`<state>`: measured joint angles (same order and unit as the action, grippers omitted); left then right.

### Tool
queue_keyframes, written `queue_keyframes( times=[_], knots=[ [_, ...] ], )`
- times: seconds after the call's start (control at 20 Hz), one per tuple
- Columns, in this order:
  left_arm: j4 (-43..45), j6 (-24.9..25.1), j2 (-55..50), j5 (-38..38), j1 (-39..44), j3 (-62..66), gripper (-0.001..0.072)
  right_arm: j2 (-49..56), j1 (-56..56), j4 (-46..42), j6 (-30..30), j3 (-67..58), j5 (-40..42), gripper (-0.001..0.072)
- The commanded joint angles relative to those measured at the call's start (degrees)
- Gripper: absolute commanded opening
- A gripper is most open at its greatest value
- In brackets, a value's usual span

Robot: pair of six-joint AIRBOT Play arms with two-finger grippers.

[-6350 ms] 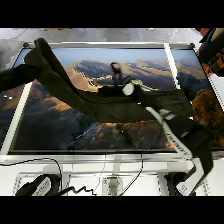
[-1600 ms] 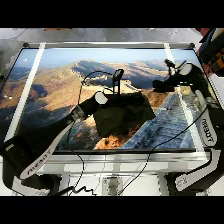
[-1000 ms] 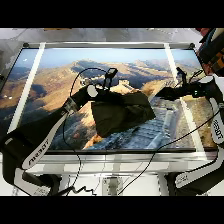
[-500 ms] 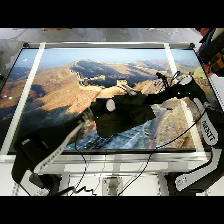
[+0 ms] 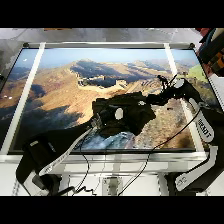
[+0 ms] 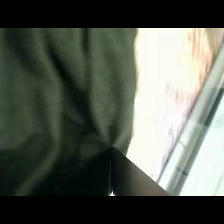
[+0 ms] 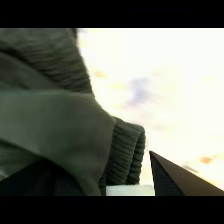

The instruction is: Fold the clothes and pants, and hang the long-sleeved shirts on hangers.

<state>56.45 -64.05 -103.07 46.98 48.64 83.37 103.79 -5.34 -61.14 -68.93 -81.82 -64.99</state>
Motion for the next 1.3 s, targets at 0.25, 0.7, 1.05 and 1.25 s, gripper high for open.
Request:
queue_keyframes(
  times=[0.25,0.7,1.05,1.25],
  knots=[
    [4.3,0.0,-1.3,-0.3,-3.4,0.0,0.002,6.2,1.7,23.3,6.4,0.1,-15.1,0.055],
    [11.7,0.0,-4.2,2.3,-6.2,0.0,0.002,6.3,8.7,25.2,6.2,0.0,-6.5,0.0557],
    [11.7,0.0,-1.1,4.2,-9.0,0.0,0.002,5.8,13.1,23.7,9.5,-0.2,-4.7,0.0041],
    [11.7,0.0,8.8,8.3,-11.9,0.1,0.002,2.8,9.3,22.6,7.8,-3.1,-2.2,0.004]
  ],
)
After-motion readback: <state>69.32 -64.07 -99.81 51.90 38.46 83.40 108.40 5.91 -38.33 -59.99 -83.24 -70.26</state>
